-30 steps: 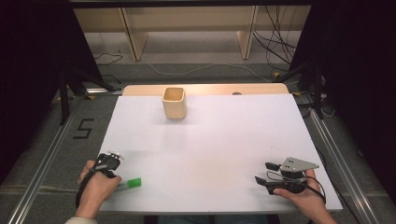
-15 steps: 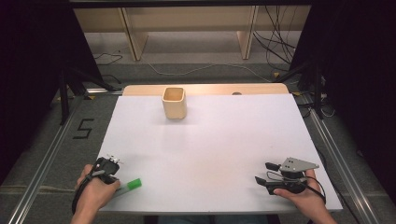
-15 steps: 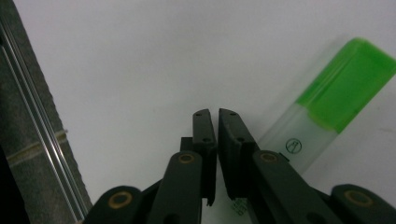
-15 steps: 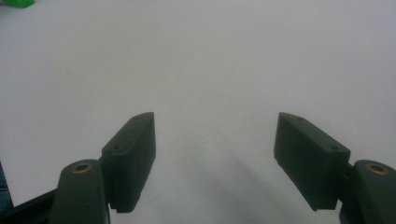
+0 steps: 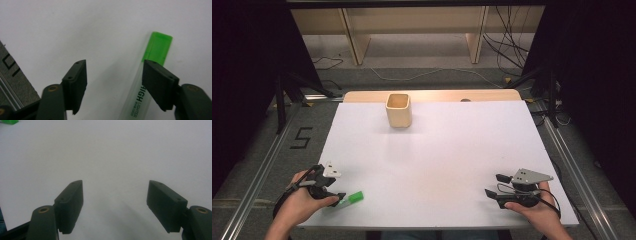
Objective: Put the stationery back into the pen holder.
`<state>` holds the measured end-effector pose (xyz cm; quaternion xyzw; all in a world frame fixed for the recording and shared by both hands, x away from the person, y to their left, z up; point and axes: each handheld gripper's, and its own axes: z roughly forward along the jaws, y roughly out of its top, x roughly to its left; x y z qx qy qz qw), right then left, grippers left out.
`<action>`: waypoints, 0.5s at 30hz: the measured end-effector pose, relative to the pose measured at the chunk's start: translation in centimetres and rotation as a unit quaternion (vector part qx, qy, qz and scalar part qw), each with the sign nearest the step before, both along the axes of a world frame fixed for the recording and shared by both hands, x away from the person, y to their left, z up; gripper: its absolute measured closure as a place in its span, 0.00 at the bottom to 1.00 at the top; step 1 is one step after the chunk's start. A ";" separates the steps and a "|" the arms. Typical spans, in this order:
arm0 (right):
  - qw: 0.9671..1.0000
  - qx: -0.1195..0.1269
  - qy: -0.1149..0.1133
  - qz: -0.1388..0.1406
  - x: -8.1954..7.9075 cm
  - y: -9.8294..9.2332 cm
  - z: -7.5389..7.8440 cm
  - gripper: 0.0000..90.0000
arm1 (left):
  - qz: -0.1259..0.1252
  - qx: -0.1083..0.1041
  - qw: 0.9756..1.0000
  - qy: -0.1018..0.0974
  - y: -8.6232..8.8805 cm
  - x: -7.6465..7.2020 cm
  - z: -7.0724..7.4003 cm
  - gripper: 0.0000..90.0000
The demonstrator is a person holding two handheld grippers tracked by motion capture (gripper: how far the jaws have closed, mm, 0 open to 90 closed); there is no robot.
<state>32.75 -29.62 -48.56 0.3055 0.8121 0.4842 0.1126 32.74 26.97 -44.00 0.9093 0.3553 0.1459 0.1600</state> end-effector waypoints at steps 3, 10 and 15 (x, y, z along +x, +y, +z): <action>1.000 -0.001 0.000 -0.002 0.0 0.0 0.0 0.33 | -0.029 -0.001 0.999 0.022 -0.1 -0.2 0.2 0.35; 1.000 0.002 -0.002 -0.002 0.1 0.0 -0.1 0.33 | -0.080 0.033 0.994 0.061 -0.8 0.0 0.2 0.39; 1.000 0.000 -0.002 0.000 0.0 0.0 0.0 0.33 | -0.094 0.055 0.990 0.089 -1.4 0.1 -0.5 0.48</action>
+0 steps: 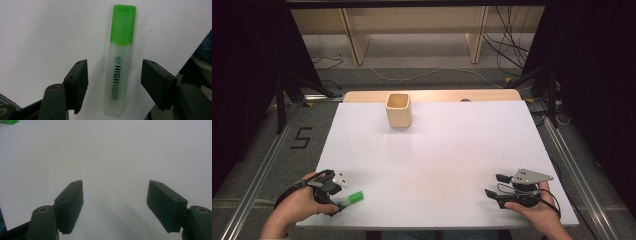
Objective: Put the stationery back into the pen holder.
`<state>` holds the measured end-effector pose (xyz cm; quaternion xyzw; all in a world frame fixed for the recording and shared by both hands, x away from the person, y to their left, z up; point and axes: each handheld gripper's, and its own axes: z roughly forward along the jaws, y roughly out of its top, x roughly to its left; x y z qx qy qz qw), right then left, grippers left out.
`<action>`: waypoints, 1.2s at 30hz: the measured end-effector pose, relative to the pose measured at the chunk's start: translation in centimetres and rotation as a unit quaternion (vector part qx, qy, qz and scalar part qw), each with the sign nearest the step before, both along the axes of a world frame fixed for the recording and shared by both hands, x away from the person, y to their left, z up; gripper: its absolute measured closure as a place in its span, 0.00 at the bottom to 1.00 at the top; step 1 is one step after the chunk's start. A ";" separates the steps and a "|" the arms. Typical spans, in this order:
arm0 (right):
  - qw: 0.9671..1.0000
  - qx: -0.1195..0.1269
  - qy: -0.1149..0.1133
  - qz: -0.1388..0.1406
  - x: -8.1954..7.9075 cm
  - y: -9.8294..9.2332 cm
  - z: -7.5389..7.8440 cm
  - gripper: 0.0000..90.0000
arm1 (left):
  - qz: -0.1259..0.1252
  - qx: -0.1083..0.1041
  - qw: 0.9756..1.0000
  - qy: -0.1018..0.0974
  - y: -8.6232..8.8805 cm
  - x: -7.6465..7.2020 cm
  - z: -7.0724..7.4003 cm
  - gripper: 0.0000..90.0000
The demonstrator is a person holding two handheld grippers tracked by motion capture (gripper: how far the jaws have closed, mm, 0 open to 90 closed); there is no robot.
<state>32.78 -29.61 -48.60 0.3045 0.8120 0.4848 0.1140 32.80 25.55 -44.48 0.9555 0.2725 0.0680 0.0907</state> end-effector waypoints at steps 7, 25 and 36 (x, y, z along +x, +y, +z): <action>1.000 0.000 0.000 -0.001 0.0 0.0 0.0 0.33 | -0.007 0.022 0.999 0.023 -0.8 0.3 -0.5 0.56; 1.000 0.000 -0.001 0.001 0.0 0.0 0.0 0.33 | -0.039 0.068 0.995 0.069 -1.4 1.4 -1.3 0.70; 1.000 0.001 -0.001 0.002 0.0 0.0 0.0 0.33 | -0.044 0.083 0.993 0.076 -1.5 1.6 -1.4 0.73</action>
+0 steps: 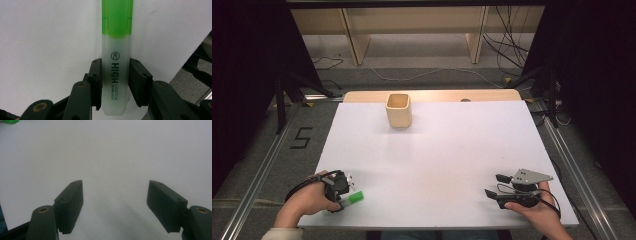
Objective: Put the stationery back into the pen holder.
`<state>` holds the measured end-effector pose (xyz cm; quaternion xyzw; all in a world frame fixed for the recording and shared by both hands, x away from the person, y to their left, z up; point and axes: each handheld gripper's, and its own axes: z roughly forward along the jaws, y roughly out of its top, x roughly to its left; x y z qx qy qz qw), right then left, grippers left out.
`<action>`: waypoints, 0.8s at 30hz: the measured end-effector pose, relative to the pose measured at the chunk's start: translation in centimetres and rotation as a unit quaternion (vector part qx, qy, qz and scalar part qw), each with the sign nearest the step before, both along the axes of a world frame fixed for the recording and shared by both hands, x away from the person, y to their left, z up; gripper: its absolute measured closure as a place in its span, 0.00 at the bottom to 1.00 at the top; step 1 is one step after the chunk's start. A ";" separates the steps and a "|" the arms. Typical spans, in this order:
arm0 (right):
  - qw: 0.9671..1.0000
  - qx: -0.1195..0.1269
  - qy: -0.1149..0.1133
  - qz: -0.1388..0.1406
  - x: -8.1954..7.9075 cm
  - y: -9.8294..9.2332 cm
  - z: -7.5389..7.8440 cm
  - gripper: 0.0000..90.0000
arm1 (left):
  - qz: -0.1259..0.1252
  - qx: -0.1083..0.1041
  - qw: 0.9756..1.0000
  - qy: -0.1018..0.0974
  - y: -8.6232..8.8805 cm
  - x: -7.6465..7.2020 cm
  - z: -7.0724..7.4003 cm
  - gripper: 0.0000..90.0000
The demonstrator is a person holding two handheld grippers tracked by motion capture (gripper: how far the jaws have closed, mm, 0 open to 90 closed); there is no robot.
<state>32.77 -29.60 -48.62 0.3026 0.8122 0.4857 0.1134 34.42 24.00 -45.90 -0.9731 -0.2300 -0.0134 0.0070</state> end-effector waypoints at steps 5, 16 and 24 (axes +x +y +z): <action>1.000 0.000 0.001 0.000 0.0 0.0 0.0 0.33 | -0.001 -0.001 1.000 0.002 0.1 0.0 0.0 0.73; 1.000 0.000 0.001 0.000 0.0 0.0 0.0 0.33 | 0.003 -0.039 0.999 -0.020 0.0 0.0 0.7 0.73; 1.000 0.001 0.000 -0.002 -0.1 0.0 0.0 0.33 | 0.028 -0.096 0.994 -0.051 -0.5 0.4 1.2 0.73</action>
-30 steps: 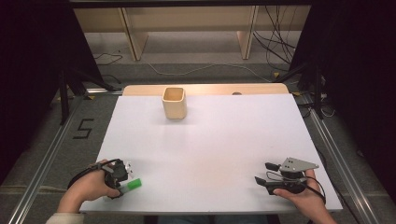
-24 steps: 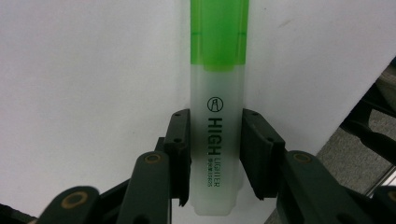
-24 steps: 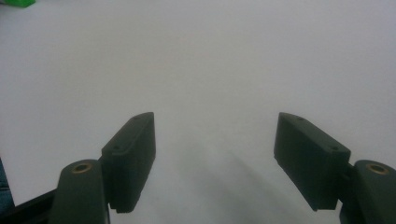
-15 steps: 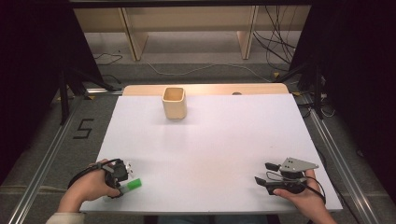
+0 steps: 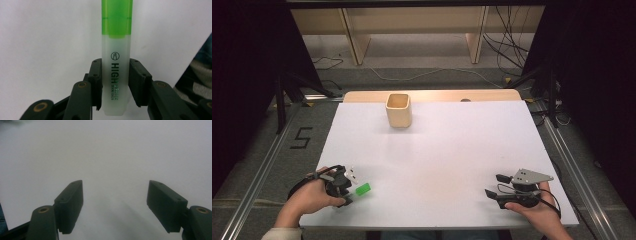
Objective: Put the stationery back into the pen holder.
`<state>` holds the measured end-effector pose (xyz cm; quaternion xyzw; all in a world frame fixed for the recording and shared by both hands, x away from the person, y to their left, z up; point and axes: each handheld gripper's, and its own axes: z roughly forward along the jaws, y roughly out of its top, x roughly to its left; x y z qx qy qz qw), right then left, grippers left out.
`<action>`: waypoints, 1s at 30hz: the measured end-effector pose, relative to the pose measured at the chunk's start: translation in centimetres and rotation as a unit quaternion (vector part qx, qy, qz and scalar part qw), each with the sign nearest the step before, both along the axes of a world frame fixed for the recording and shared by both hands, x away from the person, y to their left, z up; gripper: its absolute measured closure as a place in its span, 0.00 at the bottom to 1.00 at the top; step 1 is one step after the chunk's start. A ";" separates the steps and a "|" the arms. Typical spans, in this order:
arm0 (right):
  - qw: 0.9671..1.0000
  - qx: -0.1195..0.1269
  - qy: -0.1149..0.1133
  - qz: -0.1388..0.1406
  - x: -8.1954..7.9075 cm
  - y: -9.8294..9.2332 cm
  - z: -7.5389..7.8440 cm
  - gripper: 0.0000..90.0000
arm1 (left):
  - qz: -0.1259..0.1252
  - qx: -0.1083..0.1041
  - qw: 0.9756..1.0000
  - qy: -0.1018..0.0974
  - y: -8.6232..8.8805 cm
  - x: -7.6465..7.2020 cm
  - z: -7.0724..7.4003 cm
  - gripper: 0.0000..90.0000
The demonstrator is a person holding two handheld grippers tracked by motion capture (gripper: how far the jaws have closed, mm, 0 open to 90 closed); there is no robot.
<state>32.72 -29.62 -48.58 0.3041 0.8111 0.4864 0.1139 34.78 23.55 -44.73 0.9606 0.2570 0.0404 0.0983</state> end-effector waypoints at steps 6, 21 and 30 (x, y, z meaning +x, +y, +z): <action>1.000 -0.001 -0.001 0.000 0.0 0.0 0.0 0.33 | 0.021 -0.019 0.999 -0.022 0.0 0.3 0.1 0.73; 1.000 0.000 -0.001 -0.001 0.0 0.0 0.0 0.33 | 0.048 -0.075 0.993 -0.075 -0.7 0.9 0.2 0.73; 1.000 0.000 -0.001 0.000 0.0 0.0 0.0 0.33 | 0.103 -0.110 0.983 -0.106 -0.8 1.6 -0.1 0.73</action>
